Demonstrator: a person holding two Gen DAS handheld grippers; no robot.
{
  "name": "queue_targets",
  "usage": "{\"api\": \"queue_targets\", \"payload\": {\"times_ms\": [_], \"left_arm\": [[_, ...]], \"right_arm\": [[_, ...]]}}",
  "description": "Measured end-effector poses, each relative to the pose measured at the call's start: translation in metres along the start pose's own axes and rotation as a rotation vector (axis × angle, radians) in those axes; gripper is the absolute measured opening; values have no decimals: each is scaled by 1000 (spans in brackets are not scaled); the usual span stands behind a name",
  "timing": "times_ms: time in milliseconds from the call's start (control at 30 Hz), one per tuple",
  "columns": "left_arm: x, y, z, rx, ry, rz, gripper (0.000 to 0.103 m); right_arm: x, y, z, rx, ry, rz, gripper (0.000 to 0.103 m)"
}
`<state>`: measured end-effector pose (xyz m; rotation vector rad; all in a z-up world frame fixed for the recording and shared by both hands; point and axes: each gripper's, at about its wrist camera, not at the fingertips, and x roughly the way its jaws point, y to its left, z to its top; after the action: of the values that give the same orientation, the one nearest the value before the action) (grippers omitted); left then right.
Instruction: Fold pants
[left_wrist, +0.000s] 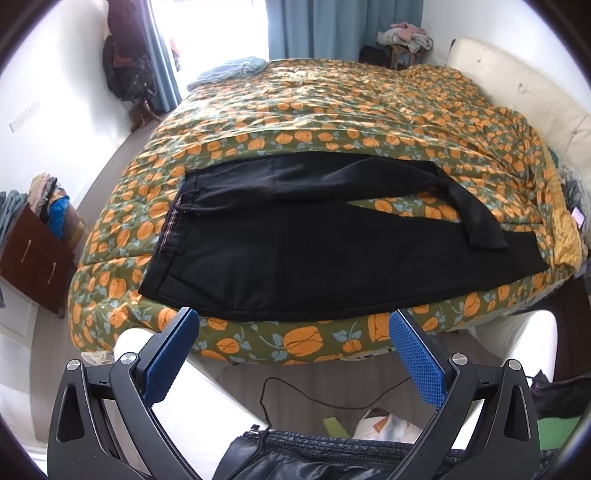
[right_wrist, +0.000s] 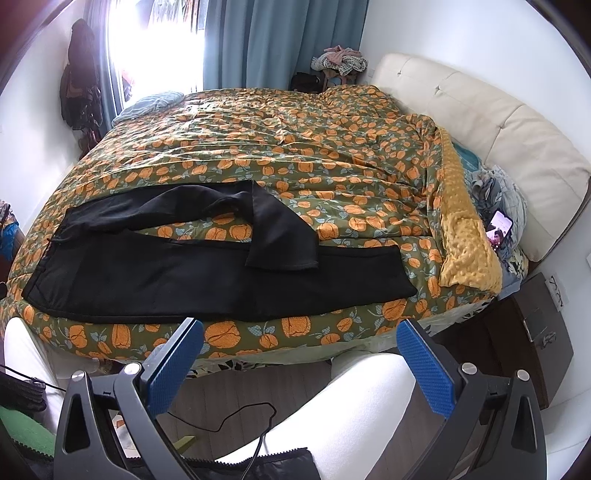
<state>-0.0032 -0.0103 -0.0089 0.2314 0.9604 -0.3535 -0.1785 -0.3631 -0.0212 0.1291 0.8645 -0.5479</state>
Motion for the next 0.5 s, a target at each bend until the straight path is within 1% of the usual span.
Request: {"api": "queue_targets", "payload": {"times_ms": [233,400,500], "left_arm": [[-5,1,6,-7,-18,-8,103],[-8,-2,9,17,-34,32,103],[-10,-3,10,16,-45,21,103]], "right_arm": [[0,4,0,-20,-5,10,103],[-1,3,0,-12,-20,20,103],[-1,4,1,-12,-24,26,103]]}}
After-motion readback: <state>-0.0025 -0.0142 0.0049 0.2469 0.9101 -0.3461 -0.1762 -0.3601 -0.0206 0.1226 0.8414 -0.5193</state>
